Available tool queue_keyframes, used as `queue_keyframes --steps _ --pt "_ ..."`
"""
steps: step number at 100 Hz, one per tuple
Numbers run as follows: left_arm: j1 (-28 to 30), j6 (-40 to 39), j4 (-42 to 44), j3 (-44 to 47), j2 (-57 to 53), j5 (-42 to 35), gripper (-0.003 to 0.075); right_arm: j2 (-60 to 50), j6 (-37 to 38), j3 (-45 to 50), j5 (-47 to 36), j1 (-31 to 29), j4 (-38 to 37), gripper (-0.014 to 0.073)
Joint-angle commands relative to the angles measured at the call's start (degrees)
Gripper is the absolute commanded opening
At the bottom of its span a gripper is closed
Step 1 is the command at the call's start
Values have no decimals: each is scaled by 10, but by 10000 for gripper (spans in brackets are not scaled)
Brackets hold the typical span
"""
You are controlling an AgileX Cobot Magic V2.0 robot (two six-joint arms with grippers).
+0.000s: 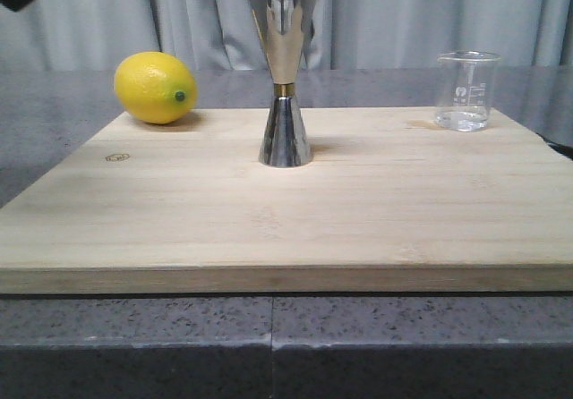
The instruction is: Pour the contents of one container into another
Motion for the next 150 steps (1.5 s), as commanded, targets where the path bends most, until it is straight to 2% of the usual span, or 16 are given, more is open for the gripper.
queue_keyframes --steps 1,18,47,70,91,102,114,131,150 --pt "-5 -97 62 -19 -38 9 496 -3 -3 -15 -45 1 -4 574" --pt "-5 -193 138 -16 -95 27 440 -3 -3 -15 -45 1 -4 574" --pt "-5 -292 184 20 -207 29 438 -3 -3 -15 -45 1 -4 575" --pt "-5 -295 185 51 -267 30 438 -3 -3 -15 -45 1 -4 574" --pt "-5 -295 170 54 -273 34 438 -3 -3 -15 -45 1 -4 563" --pt "-5 -295 170 56 -273 35 430 -3 -3 -15 -45 1 -4 468" --pt "-5 -295 170 56 -273 35 367 -3 -3 -15 -45 1 -4 313" --pt "-5 -295 170 56 -273 35 202 -3 -3 -15 -45 1 -4 120" --pt "-5 -295 170 56 -273 35 25 -3 -3 -15 -45 1 -4 -16"
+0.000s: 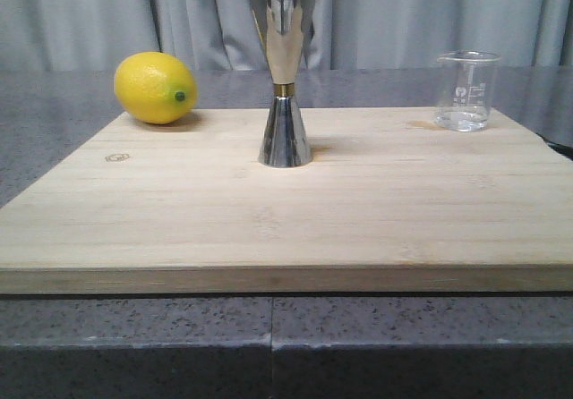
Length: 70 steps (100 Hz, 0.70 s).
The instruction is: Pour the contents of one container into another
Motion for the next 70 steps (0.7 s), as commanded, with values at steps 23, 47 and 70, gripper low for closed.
queue_keyframes --steps 23,47,70 --pt "-5 -8 1 -14 -1 -31 -19 -3 -3 -15 -43 1 -4 -57" --pt "-5 -8 1 -14 -1 -31 -19 -3 -3 -15 -20 1 -4 -57" --pt "-5 -8 1 -14 -1 -31 -19 -3 -3 -15 -20 1 -4 -57"
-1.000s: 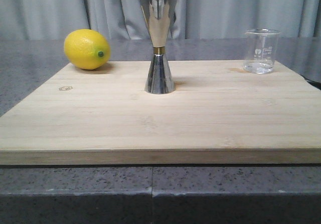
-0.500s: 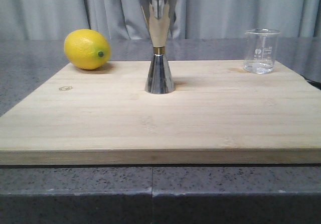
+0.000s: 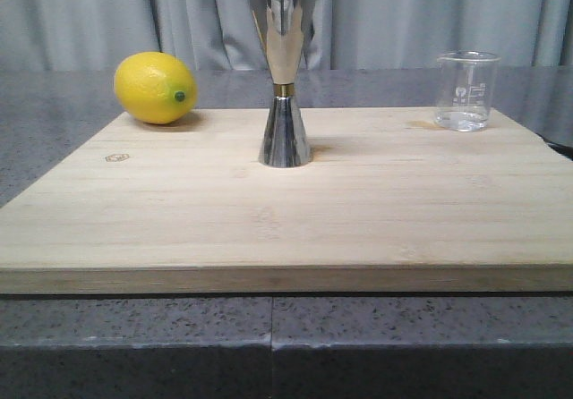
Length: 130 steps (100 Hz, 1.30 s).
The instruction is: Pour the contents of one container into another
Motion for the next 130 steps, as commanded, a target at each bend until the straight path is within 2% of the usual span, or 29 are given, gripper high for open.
queue_keyframes --steps 1,29,40,47,63,77,99,130 --pt "-5 -8 1 -14 -1 -33 -19 -3 -3 -15 -38 1 -4 -57" --pt "-1 -8 1 -13 -2 -32 -19 -3 -3 -15 -38 1 -4 -57" --pt "28 -4 0 11 -23 -48 -19 -3 -3 -15 -38 1 -4 -57" --pt "65 6 -2 44 -48 -88 -18 -3 -3 -15 -38 1 -4 -57" --pt "153 14 -29 152 -133 -234 -18 -3 -3 -15 -38 1 -4 -57" --pt "192 14 -30 253 -214 -326 -19 -3 -3 -15 -38 1 -4 -57" --pt "216 14 -36 417 -338 -492 -19 -3 -3 -15 -38 1 -4 -57" --pt "232 14 -71 590 -431 -641 -19 -3 -3 -15 -38 1 -4 -57"
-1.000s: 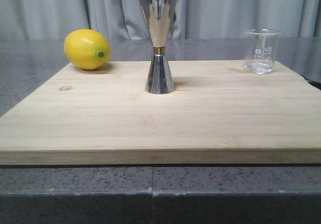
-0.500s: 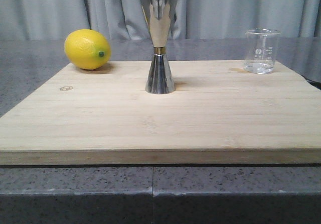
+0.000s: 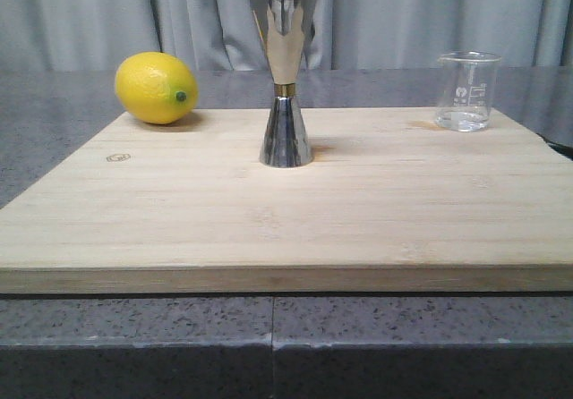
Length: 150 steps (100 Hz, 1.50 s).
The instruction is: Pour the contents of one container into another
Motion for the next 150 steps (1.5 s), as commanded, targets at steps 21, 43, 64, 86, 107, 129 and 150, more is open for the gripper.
queue_keyframes --steps 21,43,64,86,107,129,150 --pt "2 1 -18 76 -4 -180 -18 -3 -3 -15 -38 1 -4 -57" --pt "1 82 -74 78 -16 -180 -19 -3 -3 -15 -37 1 -4 -57" --pt "1 82 -40 78 -19 -179 -19 -3 -3 -15 -37 1 -4 -57" --pt "1 82 -39 78 -19 -179 -19 -3 -3 -15 -37 1 -4 -57" --pt "1 82 -39 78 -19 -179 -19 -3 -3 -15 -37 1 -4 -57" --pt "1 82 -39 78 -19 -179 -19 -3 -3 -15 -37 1 -4 -57" --pt "1 82 -39 78 -19 -179 -19 -3 -3 -15 -37 1 -4 -57"
